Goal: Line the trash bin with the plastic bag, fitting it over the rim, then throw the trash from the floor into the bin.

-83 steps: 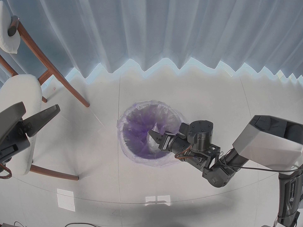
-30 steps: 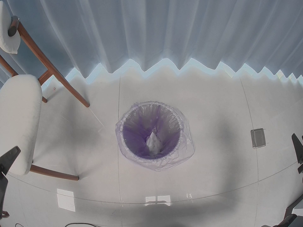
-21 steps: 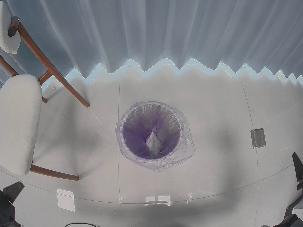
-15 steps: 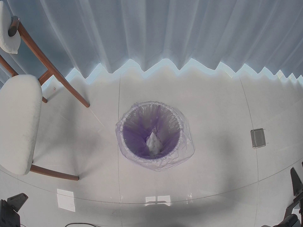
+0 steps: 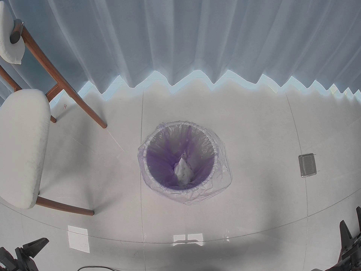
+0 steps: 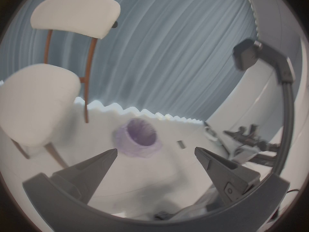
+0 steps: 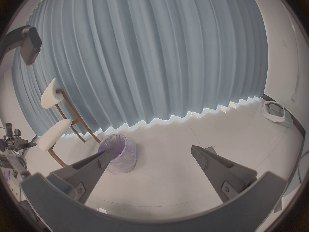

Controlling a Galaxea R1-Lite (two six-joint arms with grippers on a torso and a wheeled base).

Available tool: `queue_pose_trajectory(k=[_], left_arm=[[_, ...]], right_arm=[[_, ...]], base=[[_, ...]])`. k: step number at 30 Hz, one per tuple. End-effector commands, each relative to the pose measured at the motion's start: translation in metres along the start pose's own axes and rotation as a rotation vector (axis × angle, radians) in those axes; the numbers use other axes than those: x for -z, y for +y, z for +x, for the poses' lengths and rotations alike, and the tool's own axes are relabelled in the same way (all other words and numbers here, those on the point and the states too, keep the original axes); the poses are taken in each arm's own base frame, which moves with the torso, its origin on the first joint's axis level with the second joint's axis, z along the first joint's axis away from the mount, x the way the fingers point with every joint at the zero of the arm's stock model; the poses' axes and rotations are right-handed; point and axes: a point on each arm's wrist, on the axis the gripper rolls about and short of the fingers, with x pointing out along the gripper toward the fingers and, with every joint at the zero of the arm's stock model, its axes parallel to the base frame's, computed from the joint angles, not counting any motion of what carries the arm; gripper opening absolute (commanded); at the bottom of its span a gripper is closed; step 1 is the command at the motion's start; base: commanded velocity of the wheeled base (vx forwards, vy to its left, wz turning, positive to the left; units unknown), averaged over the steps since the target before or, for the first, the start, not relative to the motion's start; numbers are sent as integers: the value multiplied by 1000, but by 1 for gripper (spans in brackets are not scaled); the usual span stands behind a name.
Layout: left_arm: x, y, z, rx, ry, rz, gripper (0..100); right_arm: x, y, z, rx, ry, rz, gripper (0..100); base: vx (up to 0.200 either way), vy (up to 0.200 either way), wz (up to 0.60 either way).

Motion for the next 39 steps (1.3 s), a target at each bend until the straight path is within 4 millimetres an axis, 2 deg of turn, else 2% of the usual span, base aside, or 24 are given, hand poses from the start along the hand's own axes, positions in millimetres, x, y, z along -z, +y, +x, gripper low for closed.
queue_pose_trajectory(k=[1, 9, 22, 28, 33, 37, 39], left_arm=[[10, 8, 0, -207, 34, 82, 100], [9, 14, -2, -507, -9, 132, 100], [10, 19, -6, -797, -35, 136, 100], [10, 19, -6, -790, -20, 171, 100], [11, 16, -4, -594, 25, 219, 100], [11, 15, -3, -547, 50, 270, 100], [11, 15, -3, -542, 53, 271, 100]], right_arm=[[6, -1, -1, 3, 5, -56, 100], [6, -3, -1, 105, -8, -48, 100], [6, -5, -1, 168, -17, -51, 100], [6, -6, -2, 229, -21, -65, 100], [6, -6, -2, 228, -13, -94, 100], [7, -2, -1, 56, 18, -220, 100], [8, -2, -2, 35, 36, -244, 100]], base=[[0, 0, 0], [0, 0, 0], [0, 0, 0], [0, 0, 0], [0, 0, 0], [0, 0, 0], [0, 0, 0]])
